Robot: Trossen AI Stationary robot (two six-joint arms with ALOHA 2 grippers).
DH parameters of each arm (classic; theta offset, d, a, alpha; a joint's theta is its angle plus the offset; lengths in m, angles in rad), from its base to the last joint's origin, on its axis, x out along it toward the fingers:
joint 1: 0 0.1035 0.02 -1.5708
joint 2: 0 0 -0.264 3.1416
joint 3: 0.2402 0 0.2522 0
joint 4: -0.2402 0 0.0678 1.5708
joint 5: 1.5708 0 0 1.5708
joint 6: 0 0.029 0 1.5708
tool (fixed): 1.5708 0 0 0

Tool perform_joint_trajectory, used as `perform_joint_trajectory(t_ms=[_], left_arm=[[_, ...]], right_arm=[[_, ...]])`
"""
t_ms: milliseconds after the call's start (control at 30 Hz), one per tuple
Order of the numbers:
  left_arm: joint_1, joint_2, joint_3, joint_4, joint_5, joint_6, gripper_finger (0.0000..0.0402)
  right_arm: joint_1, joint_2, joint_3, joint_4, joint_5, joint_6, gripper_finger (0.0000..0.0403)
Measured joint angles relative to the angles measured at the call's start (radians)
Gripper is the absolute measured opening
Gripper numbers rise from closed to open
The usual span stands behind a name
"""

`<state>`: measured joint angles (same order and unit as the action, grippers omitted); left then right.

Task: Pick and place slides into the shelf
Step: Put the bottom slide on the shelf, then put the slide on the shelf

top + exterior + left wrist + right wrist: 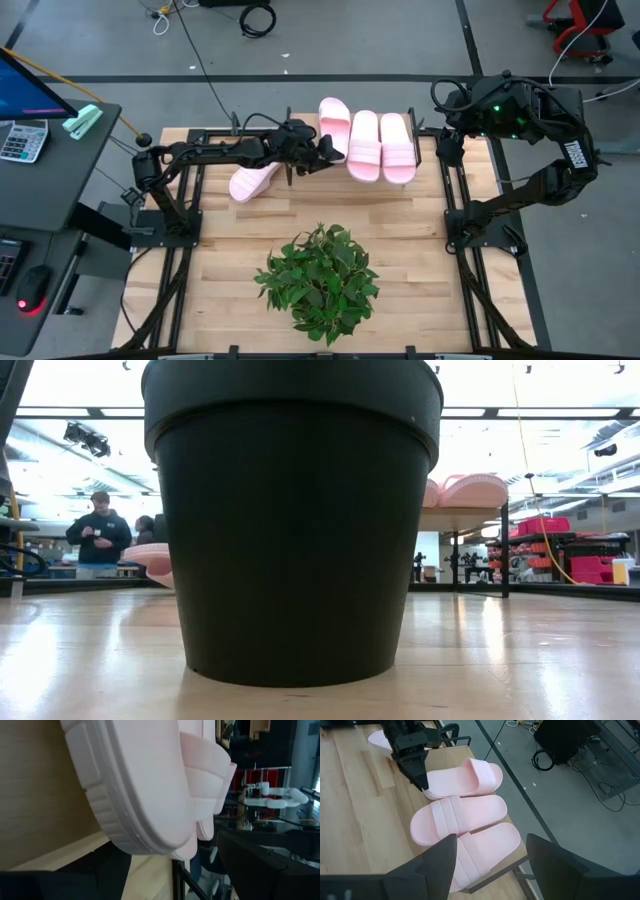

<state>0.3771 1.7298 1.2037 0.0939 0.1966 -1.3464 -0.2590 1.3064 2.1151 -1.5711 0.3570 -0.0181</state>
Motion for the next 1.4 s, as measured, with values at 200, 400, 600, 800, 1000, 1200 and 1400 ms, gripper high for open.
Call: perform_joint_trajectory(t_ms=[200,400,600,800,1000,1200,1400], left_arm=[[0.003,0.000,0.000,-0.001,0.066,-0.003,0.0295],[0.003,0.000,0.000,-0.001,0.136,-0.004,0.0295],[0.002,0.000,0.000,-0.001,0.149,-0.004,0.0295],[-0.008,-0.017,-0.001,0.026,0.148,0.020,0.0295],[-0.015,-0.128,-0.001,0.020,0.069,0.077,0.0293],[0.024,-0.306,0.000,-0.139,-0.027,0.169,0.0293],[0.053,-0.504,0.000,-0.561,-0.229,0.304,0.0293]], right_arm=[[0.000,0.000,0.000,0.000,0.000,0.000,0.0245],[0.000,0.000,0.000,0.000,0.000,0.000,0.0245],[0.000,0.000,0.000,0.000,-0.001,0.001,0.0245],[0.000,0.000,0.000,0.000,-0.007,0.001,0.0245],[0.000,0.000,0.000,0.000,-0.026,0.002,0.0245],[0.000,0.000,0.000,0.000,-0.039,0.001,0.0245],[0.000,0.000,0.000,0.000,-0.065,0.018,0.0245]])
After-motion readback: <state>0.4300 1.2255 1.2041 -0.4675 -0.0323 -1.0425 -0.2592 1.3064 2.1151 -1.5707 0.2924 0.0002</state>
